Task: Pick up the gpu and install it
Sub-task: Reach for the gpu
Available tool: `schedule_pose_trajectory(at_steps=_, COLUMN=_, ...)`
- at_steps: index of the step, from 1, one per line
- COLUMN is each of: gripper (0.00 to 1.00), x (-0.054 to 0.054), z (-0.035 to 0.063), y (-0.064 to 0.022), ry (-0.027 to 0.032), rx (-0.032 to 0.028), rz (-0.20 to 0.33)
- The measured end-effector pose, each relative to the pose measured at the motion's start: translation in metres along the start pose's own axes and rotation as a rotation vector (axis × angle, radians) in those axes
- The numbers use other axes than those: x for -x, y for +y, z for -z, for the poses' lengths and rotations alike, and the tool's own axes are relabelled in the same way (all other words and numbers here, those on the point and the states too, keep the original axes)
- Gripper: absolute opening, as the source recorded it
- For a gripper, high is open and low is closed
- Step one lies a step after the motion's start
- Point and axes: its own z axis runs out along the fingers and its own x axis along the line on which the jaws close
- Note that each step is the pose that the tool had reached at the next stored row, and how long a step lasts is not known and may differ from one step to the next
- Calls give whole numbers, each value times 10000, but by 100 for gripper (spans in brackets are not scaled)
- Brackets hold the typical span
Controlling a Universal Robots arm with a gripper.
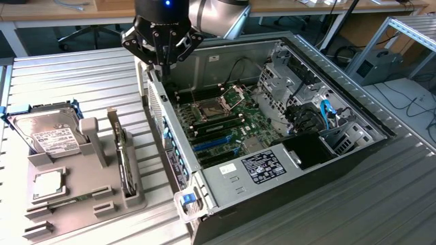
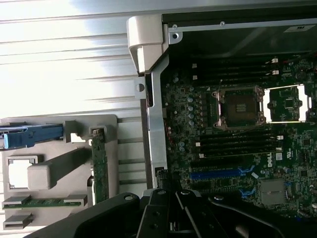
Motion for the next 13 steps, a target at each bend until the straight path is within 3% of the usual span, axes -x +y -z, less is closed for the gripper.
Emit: schedule_pose_trajectory(at_steps=13, gripper=11, x=-41, z=1, y=-3, ry=0, rx=0, rz=0)
